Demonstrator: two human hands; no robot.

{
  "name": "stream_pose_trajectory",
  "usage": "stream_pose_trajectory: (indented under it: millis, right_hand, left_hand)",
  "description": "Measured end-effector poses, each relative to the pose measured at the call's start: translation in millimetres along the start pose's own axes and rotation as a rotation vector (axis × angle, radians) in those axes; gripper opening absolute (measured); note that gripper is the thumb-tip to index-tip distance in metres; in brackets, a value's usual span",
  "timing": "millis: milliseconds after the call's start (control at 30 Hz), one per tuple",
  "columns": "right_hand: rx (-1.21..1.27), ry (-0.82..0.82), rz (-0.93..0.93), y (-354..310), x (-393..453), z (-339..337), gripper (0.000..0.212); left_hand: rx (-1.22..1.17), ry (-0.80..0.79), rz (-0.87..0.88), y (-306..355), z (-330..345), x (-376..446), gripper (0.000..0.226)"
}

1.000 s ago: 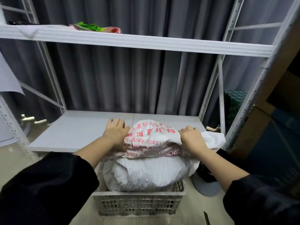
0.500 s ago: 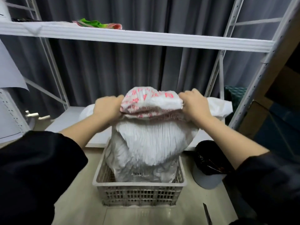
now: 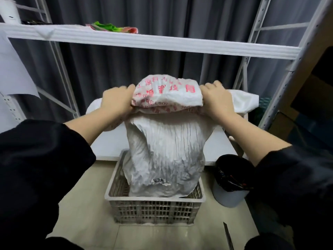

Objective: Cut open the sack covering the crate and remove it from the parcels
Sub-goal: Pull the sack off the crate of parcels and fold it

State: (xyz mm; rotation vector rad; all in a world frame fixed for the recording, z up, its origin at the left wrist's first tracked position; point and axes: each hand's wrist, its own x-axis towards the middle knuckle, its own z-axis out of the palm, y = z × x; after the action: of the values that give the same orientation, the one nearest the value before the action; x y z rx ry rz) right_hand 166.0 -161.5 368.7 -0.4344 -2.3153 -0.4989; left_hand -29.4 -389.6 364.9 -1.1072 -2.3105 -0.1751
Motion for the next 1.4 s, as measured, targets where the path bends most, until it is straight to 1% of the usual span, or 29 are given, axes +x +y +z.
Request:
stream_pose_trajectory:
  millis: [67, 167, 200, 267, 300, 333, 400, 433, 467, 533, 567, 633, 667, 700, 733, 767, 800, 833, 867, 933, 1000, 1067, 1133, 1167, 1200, 1233, 1300, 1333, 1400]
  right_hand:
    - [-0.029, -0.103, -0.120, -7.9, -22.9, 15.4, 0.037]
    - [0.030, -0.142, -0.230, -3.2, -45.3, 27.0, 0.044]
    - [0.075, -0.197, -0.277, 0.2, -50.0, 29.0, 0.047]
    - [0.130, -0.381, -0.315, 5.1, -58.4, 28.1, 0.062]
    - [0.159, -0.438, -0.301, 6.1, -60.7, 26.1, 0.068]
    - [0.202, -0.448, -0.264, 5.8, -61.0, 24.2, 0.070]
    - [0.262, -0.383, -0.154, 4.5, -59.1, 23.8, 0.070]
    - [0.252, -0.372, -0.102, 3.4, -57.8, 25.6, 0.075]
    - [0.226, -0.404, -0.060, 2.0, -56.6, 27.7, 0.088]
    - [0.156, -0.547, -0.013, -0.8, -56.4, 35.8, 0.118]
    - [0.136, -0.619, 0.000, -2.6, -57.1, 39.8, 0.126]
    - [0.151, -0.733, 0.024, -4.0, -61.7, 52.0, 0.131]
    - [0.165, -0.764, 0.036, -5.4, -66.0, 58.4, 0.130]
    - [0.177, -0.777, 0.050, -8.0, -71.1, 65.5, 0.128]
    - [0.186, -0.776, 0.073, -11.6, -76.3, 72.1, 0.125]
    - [0.186, -0.771, 0.095, -16.0, -81.2, 78.4, 0.121]
    - [0.178, -0.761, 0.105, -20.7, -85.3, 84.0, 0.113]
    - [0.169, -0.745, 0.108, -24.7, -88.7, 88.4, 0.103]
    - [0.165, -0.735, 0.110, -27.4, -91.4, 92.0, 0.092]
    - [0.180, -0.730, 0.108, -28.6, -97.1, 96.0, 0.078]
    - [0.246, -0.762, 0.101, -24.8, -105.3, 97.4, 0.079]
    - [0.283, -0.836, 0.102, -18.7, -113.8, 96.2, 0.093]
    - [0.244, -0.933, 0.100, -14.8, -122.6, 97.5, 0.111]
    - [0.239, -0.974, 0.112, -14.4, -125.1, 98.7, 0.114]
    - [0.249, -1.003, 0.137, -14.1, -126.4, 100.0, 0.112]
    - [0.252, -0.999, 0.155, -14.5, -126.2, 100.1, 0.102]
    - [0.203, -0.891, 0.139, -13.5, -118.1, 96.9, 0.066]
    - [0.182, -0.812, 0.135, -12.1, -109.8, 92.3, 0.052]
    - [0.192, -0.651, 0.154, -7.6, -86.2, 77.0, 0.039]
  left_hand:
    - [0.067, -0.072, 0.075, 3.9, 10.9, -14.0, 0.050]
    - [0.153, -0.019, 0.095, 3.2, 13.9, -27.8, 0.034]
    - [0.188, -0.017, 0.094, 2.1, 16.6, -30.4, 0.037]
    - [0.215, -0.006, 0.147, -0.4, 23.9, -36.9, 0.041]
    - [0.230, 0.001, 0.178, -2.7, 30.0, -39.7, 0.042]
    - [0.235, 0.040, 0.207, -4.7, 37.9, -41.5, 0.045]
    - [0.235, 0.124, 0.293, -9.0, 55.3, -45.5, 0.057]
    - [0.248, 0.143, 0.330, -9.4, 61.1, -49.1, 0.062]
    - [0.256, 0.143, 0.363, -9.3, 67.0, -53.1, 0.066]
    - [0.243, 0.144, 0.466, -11.5, 79.0, -61.0, 0.072]
    - [0.231, 0.143, 0.549, -13.6, 83.0, -64.1, 0.073]
    - [0.202, 0.070, 0.724, -21.0, 91.9, -69.4, 0.066]
    - [0.173, 0.015, 0.784, -21.8, 92.8, -71.4, 0.060]
    - [0.140, -0.045, 0.802, -21.0, 91.4, -71.8, 0.057]
    - [0.123, -0.133, 0.754, -18.2, 89.4, -70.7, 0.059]
    - [0.130, -0.235, 0.649, -15.1, 90.1, -69.3, 0.067]
    - [0.149, -0.309, 0.529, -12.1, 93.1, -67.6, 0.081]
    - [0.158, -0.339, 0.428, -7.9, 95.9, -65.3, 0.097]
    - [0.163, -0.377, 0.356, -3.0, 99.8, -63.0, 0.111]
    - [0.117, -0.495, 0.279, 5.1, 111.7, -61.3, 0.127]
    - [0.012, -0.629, 0.198, 11.8, 126.5, -62.7, 0.134]
    - [-0.025, -0.729, 0.128, 21.4, 138.3, -69.1, 0.134]
    - [-0.042, -0.762, 0.086, 33.9, 145.2, -76.2, 0.122]
    - [-0.043, -0.736, 0.079, 39.9, 146.5, -78.0, 0.108]
    - [-0.027, -0.681, 0.088, 45.5, 147.5, -77.9, 0.089]
    - [0.008, -0.610, 0.111, 50.4, 145.1, -75.8, 0.070]
    - [0.093, -0.496, 0.158, 52.9, 133.7, -64.3, 0.046]
    - [0.105, -0.447, 0.160, 49.8, 126.0, -56.5, 0.040]
    - [0.105, -0.325, 0.136, 36.4, 102.3, -38.9, 0.033]
